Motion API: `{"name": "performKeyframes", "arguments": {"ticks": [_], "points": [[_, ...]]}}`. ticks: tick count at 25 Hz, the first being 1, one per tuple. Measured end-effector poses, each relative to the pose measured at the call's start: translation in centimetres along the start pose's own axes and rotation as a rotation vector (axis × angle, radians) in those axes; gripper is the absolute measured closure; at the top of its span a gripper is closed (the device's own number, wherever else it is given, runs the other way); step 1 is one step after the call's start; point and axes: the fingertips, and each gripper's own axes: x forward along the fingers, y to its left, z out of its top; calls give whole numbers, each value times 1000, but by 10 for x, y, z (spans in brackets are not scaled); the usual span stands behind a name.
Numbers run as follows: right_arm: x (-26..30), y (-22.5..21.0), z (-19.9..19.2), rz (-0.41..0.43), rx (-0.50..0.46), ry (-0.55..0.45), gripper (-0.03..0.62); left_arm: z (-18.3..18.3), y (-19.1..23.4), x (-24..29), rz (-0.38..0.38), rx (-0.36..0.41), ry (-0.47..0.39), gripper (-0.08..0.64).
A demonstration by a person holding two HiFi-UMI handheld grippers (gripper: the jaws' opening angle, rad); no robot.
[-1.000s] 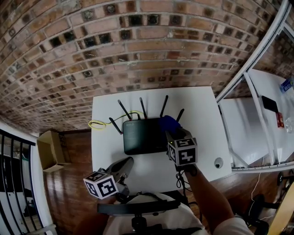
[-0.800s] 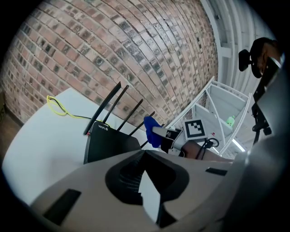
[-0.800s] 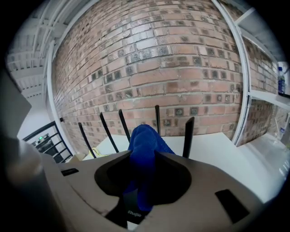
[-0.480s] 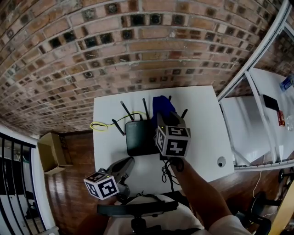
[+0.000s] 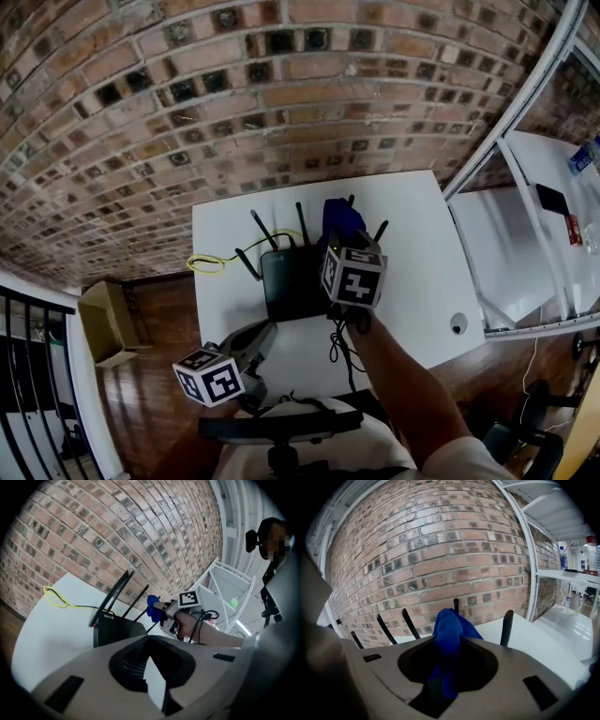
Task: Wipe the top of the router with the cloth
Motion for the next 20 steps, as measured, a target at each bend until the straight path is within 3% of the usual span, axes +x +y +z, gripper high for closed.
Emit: {"name": "performKeyframes", "arguments": {"ticks": [10, 20], "points": [[30, -16, -61, -80, -42, 190, 460, 2, 8, -9, 8, -17, -8, 537], [42, -21, -104, -48, -116, 362, 460, 0, 18, -21, 50, -46, -28, 537]]}}
